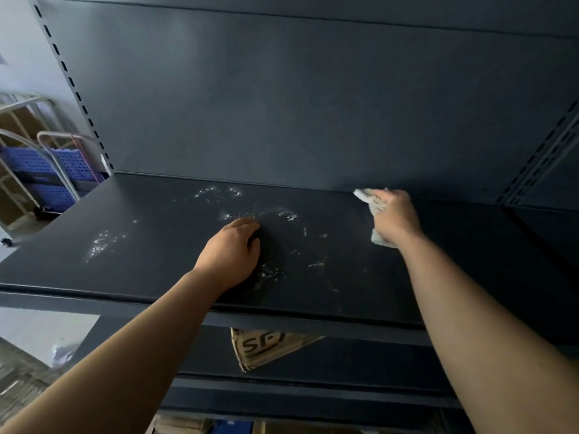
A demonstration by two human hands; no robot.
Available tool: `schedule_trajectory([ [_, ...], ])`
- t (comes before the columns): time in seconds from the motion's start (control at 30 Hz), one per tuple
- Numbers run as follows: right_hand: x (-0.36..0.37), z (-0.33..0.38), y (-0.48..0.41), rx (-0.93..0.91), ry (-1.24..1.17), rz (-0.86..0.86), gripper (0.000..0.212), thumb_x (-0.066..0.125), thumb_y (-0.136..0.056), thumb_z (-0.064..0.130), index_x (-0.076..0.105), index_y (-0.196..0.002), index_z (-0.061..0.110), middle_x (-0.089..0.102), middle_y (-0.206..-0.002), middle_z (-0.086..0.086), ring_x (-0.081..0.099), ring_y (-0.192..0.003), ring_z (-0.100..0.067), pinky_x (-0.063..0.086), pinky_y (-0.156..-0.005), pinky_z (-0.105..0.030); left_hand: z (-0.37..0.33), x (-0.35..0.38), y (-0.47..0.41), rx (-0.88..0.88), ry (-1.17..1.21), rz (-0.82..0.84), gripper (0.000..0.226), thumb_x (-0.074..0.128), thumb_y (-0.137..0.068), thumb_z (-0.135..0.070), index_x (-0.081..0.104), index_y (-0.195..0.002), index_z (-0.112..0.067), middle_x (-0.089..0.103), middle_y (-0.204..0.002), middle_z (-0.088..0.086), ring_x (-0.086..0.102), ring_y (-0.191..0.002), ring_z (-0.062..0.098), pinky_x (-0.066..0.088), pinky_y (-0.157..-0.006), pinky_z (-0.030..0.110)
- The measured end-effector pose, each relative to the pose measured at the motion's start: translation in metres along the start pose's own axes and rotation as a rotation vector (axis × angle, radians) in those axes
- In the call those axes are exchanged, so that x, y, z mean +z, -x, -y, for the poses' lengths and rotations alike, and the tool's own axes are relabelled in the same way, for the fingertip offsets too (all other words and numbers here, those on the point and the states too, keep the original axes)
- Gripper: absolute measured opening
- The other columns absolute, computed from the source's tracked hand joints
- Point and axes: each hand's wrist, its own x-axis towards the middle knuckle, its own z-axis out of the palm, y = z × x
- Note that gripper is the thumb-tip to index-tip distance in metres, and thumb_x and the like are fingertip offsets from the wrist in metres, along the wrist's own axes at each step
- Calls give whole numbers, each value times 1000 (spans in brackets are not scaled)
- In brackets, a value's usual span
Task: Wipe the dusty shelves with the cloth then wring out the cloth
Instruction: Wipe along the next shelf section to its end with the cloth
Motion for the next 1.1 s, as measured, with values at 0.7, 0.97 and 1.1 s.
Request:
schedule_trajectory([
  [0.7, -13, 6, 105, 314, 43, -66, 49, 42, -87, -3, 59, -127, 20, 51, -139, -4, 58, -112, -24, 41, -79, -20, 58, -32, 51, 171, -33, 119, 41, 43, -95, -31, 50, -132, -16, 46, -144, -3, 40, -133, 18, 33, -108, 30],
  [0.97, 58, 83, 158, 52, 135, 10, 44, 44, -89, 2, 61, -125, 20, 47, -137, -7, 55, -113, -29, 46, -93, -32, 57, -33, 58, 170, -48, 158, 44, 36, -98, -29, 41, -137, -10, 41, -145, 4, 35, -135, 23, 27, -114, 33],
  [1.1, 82, 116, 187, -63, -62, 133, 47, 41, -90, -2, 60, -127, 22, 49, -134, -1, 54, -112, -18, 42, -89, -16, 63, -43, 66, 160, -84, 145, 45, 37, -98, -28, 40, -137, -8, 41, -145, 8, 35, -135, 26, 27, -113, 35],
])
